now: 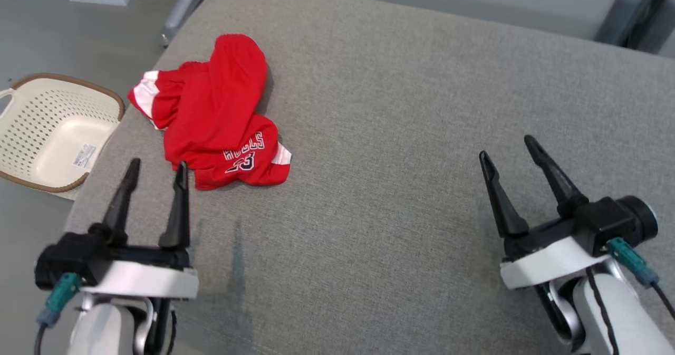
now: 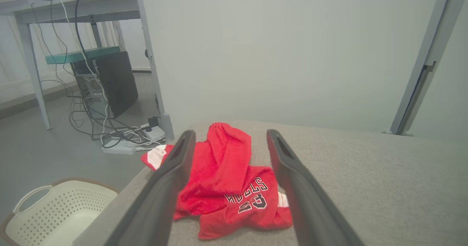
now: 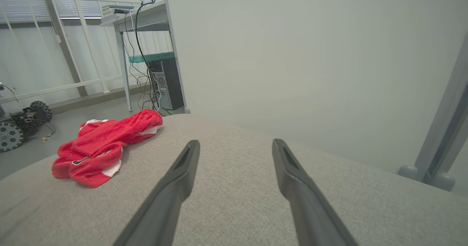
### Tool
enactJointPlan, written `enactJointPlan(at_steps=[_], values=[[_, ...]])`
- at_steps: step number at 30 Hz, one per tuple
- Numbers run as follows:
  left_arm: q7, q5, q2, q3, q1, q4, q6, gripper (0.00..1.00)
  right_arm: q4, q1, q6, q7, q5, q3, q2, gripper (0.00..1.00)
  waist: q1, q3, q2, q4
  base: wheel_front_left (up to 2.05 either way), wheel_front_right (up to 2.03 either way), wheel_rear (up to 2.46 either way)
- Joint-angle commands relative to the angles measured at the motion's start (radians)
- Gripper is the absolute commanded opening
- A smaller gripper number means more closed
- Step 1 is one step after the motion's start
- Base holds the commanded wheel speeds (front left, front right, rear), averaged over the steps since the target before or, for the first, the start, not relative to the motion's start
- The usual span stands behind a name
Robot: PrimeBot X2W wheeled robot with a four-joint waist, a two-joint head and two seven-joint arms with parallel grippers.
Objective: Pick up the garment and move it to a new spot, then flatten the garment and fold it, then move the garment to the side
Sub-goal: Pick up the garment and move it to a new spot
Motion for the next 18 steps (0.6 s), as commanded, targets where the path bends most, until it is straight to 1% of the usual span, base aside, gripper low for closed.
enactJointPlan(at_steps=[1, 4, 7, 9, 10, 12, 15, 18], values=[[-0.001, 0.007, 0.023, 0.019, -0.048, 0.014, -0.009, 1.00, -0.019, -0.031, 0.000, 0.009, -0.023, -0.006, -0.009, 1.00, 0.0000, 0.079, 0.0000, -0.037, 0.00, 0.00, 0.00], [0.000, 0.001, 0.076, 0.032, -0.148, 0.089, -0.023, 1.00, -0.055, -0.065, 0.000, 0.028, -0.053, -0.020, -0.010, 1.00, 0.0000, 0.137, 0.0000, -0.063, 0.00, 0.00, 0.00], [0.000, -0.019, 0.150, -0.013, -0.267, 0.213, -0.031, 1.00, -0.096, -0.085, 0.000, 0.047, -0.073, -0.032, -0.012, 1.00, 0.0000, 0.181, 0.0000, -0.080, 0.00, 0.00, 0.00], [0.029, -0.088, 0.194, -0.064, -0.354, 0.301, -0.030, 1.00, -0.115, -0.091, 0.000, 0.057, -0.085, -0.035, -0.007, 1.00, 0.0000, 0.203, 0.0000, -0.092, 0.00, 0.00, 0.00], [0.057, -0.123, 0.223, -0.086, -0.398, 0.345, -0.030, 1.00, -0.122, -0.093, 0.000, 0.061, -0.093, -0.036, -0.004, 1.00, 0.0000, 0.213, 0.0000, -0.099, 0.00, 0.00, 0.00], [0.133, -0.197, 0.272, -0.159, -0.466, 0.413, -0.030, 1.00, -0.132, -0.099, 0.000, 0.066, -0.108, -0.029, 0.005, 1.00, 0.0000, 0.232, 0.0000, -0.116, 0.00, 0.00, 0.00], [0.214, -0.296, 0.347, -0.240, -0.562, 0.472, -0.030, 1.00, -0.139, -0.101, 0.000, 0.069, -0.112, -0.027, 0.016, 1.00, 0.0000, 0.256, 0.0000, -0.136, 0.00, 0.00, 0.00], [0.293, -0.389, 0.395, -0.321, -0.621, 0.512, -0.030, 1.00, -0.149, -0.107, 0.000, 0.069, -0.119, -0.023, 0.024, 1.00, 0.0000, 0.279, 0.0000, -0.154, 0.00, 0.00, 0.00]])
